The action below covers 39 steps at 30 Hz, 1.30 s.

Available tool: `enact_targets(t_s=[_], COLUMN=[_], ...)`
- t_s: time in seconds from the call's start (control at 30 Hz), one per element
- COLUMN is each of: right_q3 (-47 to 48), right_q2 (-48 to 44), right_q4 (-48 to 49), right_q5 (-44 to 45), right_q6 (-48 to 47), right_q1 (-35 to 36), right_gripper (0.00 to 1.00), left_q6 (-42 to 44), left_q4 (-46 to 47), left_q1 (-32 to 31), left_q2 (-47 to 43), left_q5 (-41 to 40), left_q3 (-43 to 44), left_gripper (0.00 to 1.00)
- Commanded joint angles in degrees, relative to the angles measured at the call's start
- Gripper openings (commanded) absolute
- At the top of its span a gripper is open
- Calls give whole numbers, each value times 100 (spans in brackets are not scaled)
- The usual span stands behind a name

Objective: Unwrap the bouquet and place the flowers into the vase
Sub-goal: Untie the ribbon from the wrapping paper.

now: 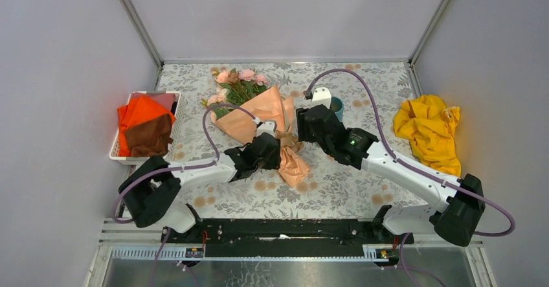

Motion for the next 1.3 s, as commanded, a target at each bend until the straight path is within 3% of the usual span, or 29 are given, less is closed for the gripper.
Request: enact_targets(t_s=[0.0, 0.73, 1.03, 1.27], right_q3=[-143, -608, -788, -858], right_q2=[-284, -419, -501, -451], right_q4=[302, 354, 349, 372], right_q5=[221, 93, 148, 91], right_q6=[151, 451, 490, 548], right_q1=[37, 37, 37, 37], right_gripper=[59, 59, 59, 59], left_q6=[-75, -509, -638, -624], left_q4=[-402, -656, -781, -754], left_q1=[-71, -373, -397, -408], left_q2=[-476, -142, 303, 375], left_q5=[-570, -726, -1125, -1246], left_q3=[160, -17, 1, 94], left_gripper=[53, 52, 42, 42])
